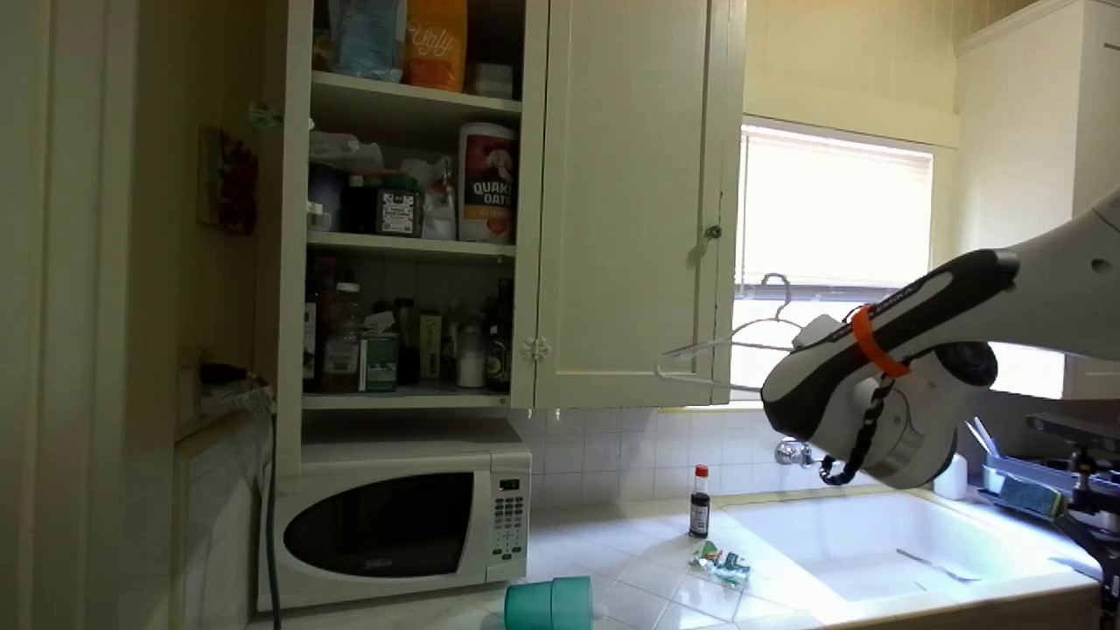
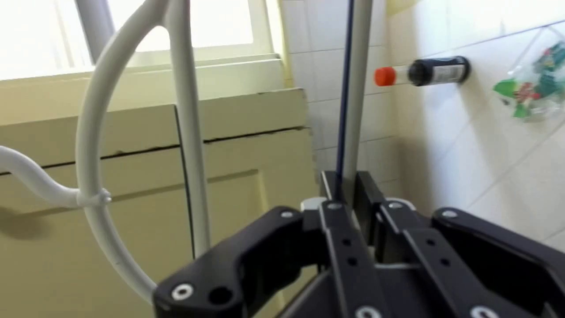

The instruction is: Hang the hanger on the wall cabinet door

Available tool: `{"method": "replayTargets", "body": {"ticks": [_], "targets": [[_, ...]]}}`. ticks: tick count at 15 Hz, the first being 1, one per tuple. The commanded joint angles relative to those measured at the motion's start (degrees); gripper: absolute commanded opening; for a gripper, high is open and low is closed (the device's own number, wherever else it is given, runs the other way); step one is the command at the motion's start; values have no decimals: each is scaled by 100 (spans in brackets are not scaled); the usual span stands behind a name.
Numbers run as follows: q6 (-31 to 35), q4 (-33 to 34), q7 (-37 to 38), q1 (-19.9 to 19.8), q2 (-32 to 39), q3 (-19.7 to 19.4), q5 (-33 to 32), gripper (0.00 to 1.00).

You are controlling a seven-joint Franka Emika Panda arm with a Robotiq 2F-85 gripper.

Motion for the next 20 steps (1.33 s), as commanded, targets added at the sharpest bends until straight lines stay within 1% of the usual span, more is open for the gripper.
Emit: {"method": "replayTargets", "body": {"ticks": [1,4,5,7,9,11,12,13,14,15,16,17,18,19,20], "targets": [[232,586,141,-169,-117,-5,298,3],[-107,1250,-138,-402,0,131,384,3],[-144,1484,-209,-499,111,221,466,3],[-443,1958,-449,-748,289,447,674,3],[-874,2493,-756,-1136,516,736,1063,3],[-1416,2924,-1126,-1734,726,1156,1595,3],[-1635,2969,-1264,-2060,764,1387,1745,3],[-1307,2610,-843,-1515,530,986,1328,13],[-1473,2748,-964,-1772,625,1154,1459,13],[-1519,2826,-1013,-1907,699,1236,1508,13],[-1441,2681,-1012,-1979,731,1295,1580,3],[-1569,2505,-1044,-2063,673,1338,1651,3],[-1491,2454,-1079,-2085,712,1374,1622,3],[-1577,2409,-1098,-2101,736,1393,1605,3],[-1846,2351,-1191,-2148,713,1422,1554,3]]}}
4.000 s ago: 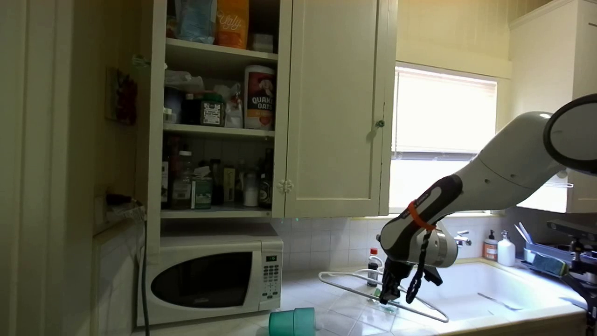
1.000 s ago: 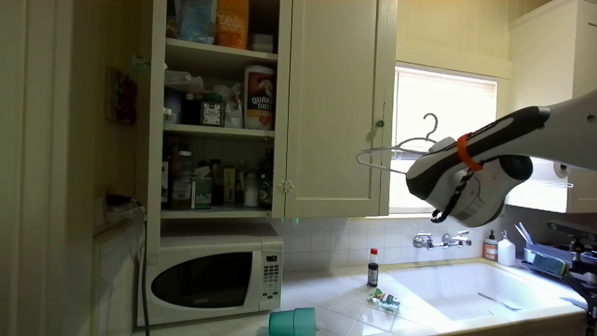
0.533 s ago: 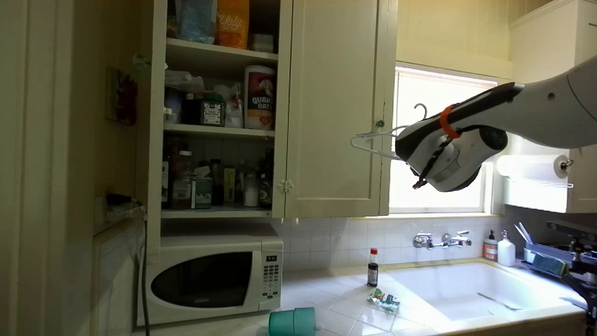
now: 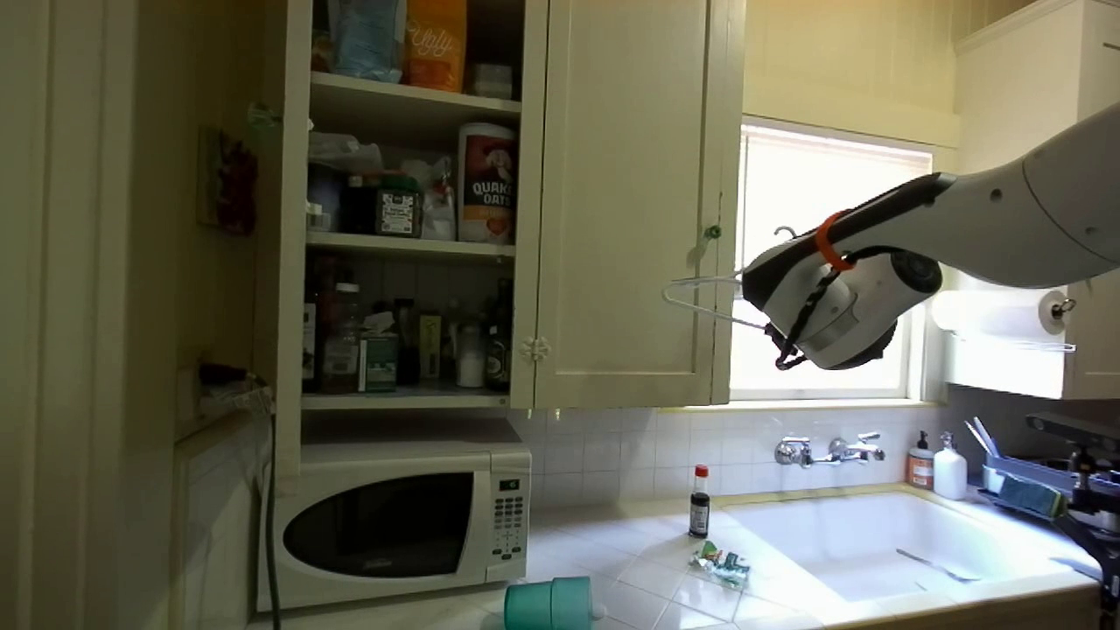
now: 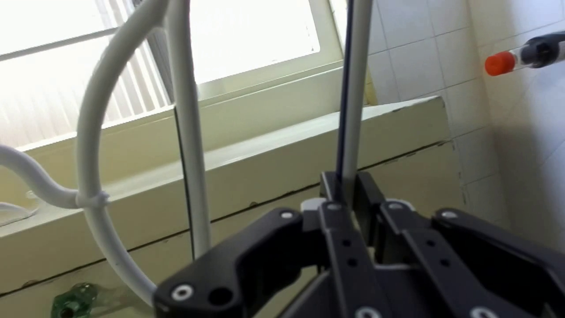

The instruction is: Hang the hanger on the wall cabinet door

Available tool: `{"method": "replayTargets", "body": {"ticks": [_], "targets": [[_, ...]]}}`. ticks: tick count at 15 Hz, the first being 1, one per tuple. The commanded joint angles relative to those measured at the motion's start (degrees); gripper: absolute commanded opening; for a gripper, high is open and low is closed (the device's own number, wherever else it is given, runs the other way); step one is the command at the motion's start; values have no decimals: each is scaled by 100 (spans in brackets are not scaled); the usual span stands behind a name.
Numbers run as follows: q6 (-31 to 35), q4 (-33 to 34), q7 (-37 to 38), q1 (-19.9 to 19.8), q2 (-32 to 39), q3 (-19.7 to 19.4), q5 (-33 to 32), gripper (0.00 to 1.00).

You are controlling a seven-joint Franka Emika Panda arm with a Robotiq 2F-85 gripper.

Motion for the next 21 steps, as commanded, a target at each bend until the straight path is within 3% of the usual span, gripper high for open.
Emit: {"method": "replayTargets", "body": {"ticks": [1,6,12,15,18,21], "targets": [[-552,-232,-188,-158,-94,142,7,3],[-1252,-104,-71,-260,-242,317,-415,3],[-1339,308,188,-491,-481,564,-750,3],[-1699,467,661,-1095,-542,949,-1162,3],[-2492,775,1596,-1969,-577,1427,-1904,3],[-2924,1159,2435,-2544,-559,1806,-2580,3]]}}
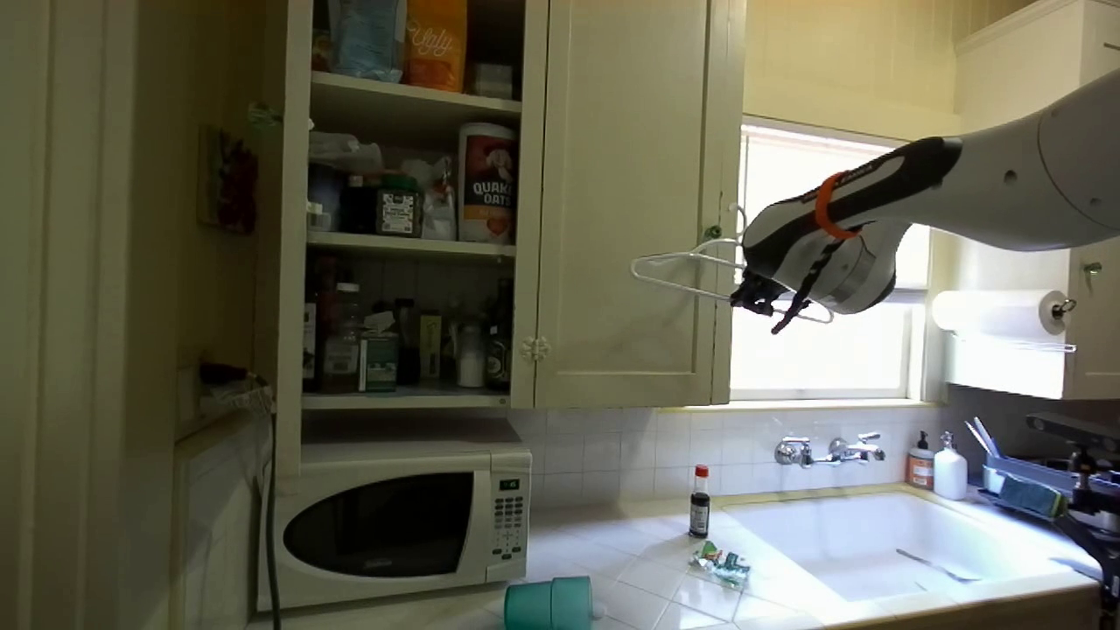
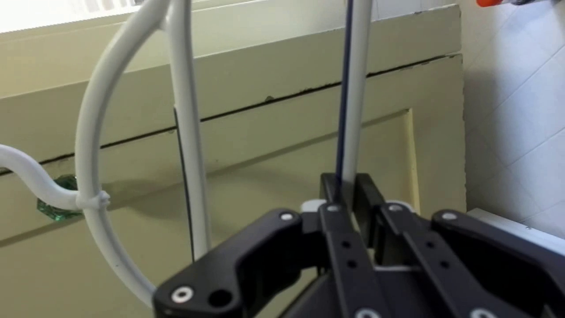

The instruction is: Hang the hanger on the wall cabinet door

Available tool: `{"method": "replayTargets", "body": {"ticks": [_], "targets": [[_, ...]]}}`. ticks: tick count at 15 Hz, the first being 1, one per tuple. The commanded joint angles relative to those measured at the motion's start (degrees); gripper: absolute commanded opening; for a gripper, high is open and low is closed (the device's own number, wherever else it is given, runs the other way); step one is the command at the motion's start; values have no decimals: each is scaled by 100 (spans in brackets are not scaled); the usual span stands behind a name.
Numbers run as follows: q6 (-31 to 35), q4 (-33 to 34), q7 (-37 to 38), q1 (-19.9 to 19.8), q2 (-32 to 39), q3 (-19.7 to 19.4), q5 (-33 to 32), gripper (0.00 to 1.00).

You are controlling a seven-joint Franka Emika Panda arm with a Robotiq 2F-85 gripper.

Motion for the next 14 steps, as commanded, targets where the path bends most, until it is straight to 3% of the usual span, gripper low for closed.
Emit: {"method": "replayTargets", "body": {"ticks": [1,7,14], "targets": [[-401,413,1051,-809,-50,573,-839,3],[-645,785,2088,-1614,0,1335,-1704,3],[-1128,965,2681,-2244,95,1906,-2267,3]]}}
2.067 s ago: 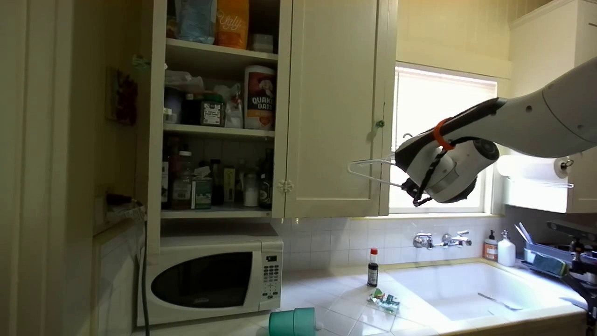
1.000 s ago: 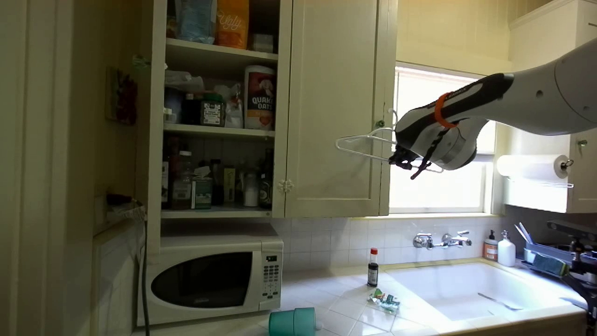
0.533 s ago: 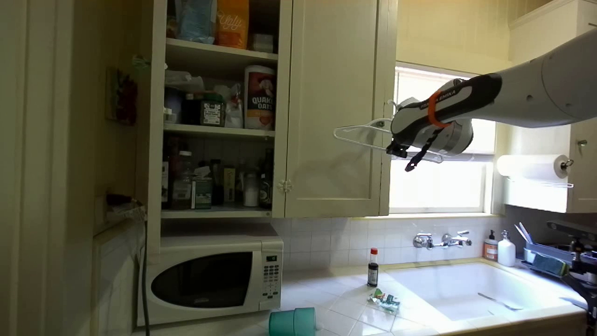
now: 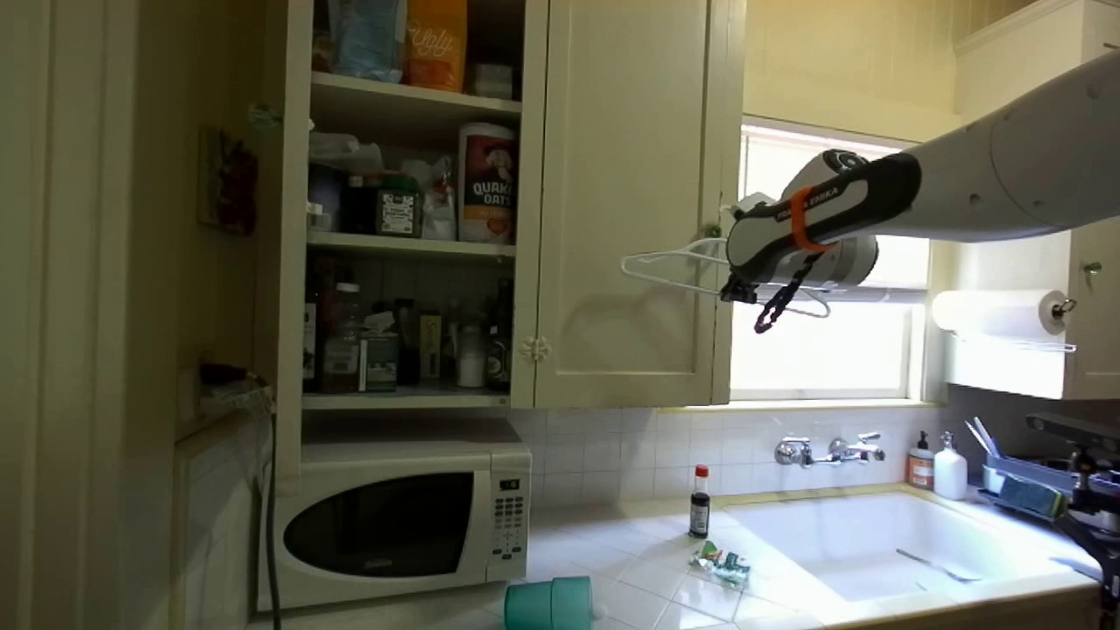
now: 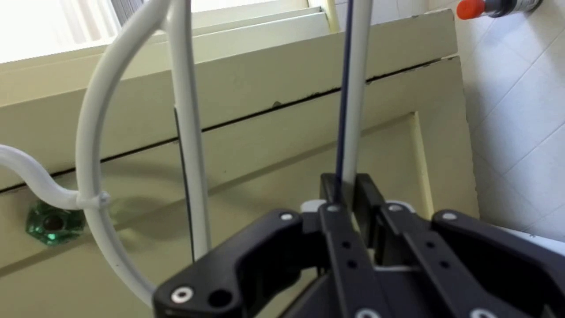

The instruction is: Hang the hanger on the wall cabinet door

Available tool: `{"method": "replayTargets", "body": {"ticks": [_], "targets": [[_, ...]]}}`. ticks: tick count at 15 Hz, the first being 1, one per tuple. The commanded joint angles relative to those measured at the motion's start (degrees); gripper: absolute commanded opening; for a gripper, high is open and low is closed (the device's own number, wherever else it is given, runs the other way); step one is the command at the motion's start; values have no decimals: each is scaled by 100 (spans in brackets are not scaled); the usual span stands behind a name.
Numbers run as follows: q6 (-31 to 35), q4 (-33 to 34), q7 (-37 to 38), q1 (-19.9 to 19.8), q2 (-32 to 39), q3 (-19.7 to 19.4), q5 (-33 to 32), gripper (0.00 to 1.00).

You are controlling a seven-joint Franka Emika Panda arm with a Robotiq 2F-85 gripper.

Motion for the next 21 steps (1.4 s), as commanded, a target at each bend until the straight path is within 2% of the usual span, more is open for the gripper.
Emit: {"method": "replayTargets", "body": {"ticks": [1,7,15,16,21], "targets": [[-309,181,357,-404,51,342,-417,3],[-343,132,762,-1058,-18,905,-1025,3],[-29,127,1452,-2311,-463,1774,-1893,3],[64,108,2187,-1931,-230,1473,-2816,3],[211,150,3897,-2176,-385,1586,-4707,3]]}}
